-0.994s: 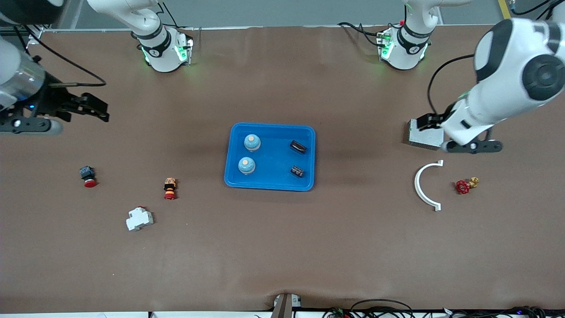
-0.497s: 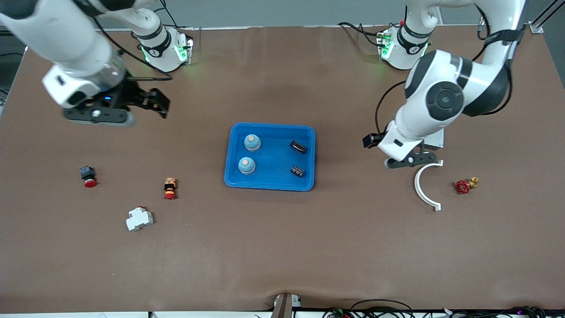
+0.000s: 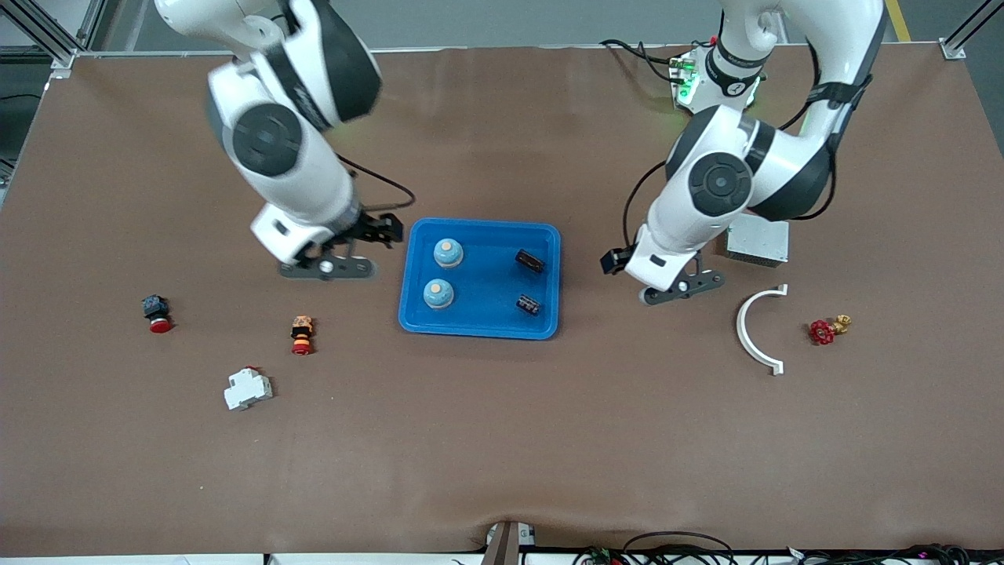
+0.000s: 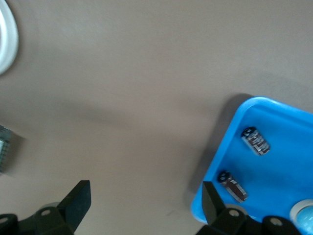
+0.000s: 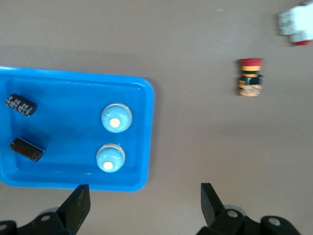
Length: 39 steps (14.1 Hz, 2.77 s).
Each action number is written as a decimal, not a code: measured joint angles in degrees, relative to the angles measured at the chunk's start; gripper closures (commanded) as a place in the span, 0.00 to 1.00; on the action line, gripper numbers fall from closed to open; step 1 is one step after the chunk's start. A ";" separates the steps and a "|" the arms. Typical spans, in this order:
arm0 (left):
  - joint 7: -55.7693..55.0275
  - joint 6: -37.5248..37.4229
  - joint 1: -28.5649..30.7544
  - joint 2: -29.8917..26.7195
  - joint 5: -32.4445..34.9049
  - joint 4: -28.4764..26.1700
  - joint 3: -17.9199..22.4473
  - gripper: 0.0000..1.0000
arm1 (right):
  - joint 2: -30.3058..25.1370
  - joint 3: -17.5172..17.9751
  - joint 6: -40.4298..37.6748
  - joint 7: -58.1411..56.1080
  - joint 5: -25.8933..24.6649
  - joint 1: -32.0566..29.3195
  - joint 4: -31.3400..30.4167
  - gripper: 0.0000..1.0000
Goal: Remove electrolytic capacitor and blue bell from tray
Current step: 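Grasp a bell with the right gripper while the left gripper grasps a capacitor, then lift the bell with the right gripper while the left gripper lifts the capacitor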
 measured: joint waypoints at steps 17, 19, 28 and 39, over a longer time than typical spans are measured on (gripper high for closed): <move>-41.31 19.74 -13.93 15.69 3.57 0.34 0.14 0.36 | 13.16 -0.21 19.14 0.02 7.71 2.42 -2.66 0.00; -46.35 21.64 -15.13 17.62 6.46 0.72 0.21 0.36 | 13.48 -0.17 25.17 0.15 8.23 3.61 -6.28 0.00; -53.45 22.10 -16.54 20.62 9.33 1.30 0.24 1.00 | 16.48 -0.55 31.29 0.58 8.23 4.61 -11.01 0.00; -53.89 11.29 -11.76 10.22 13.58 3.82 0.97 1.00 | 19.25 -0.53 34.93 0.58 8.24 4.62 -10.95 0.08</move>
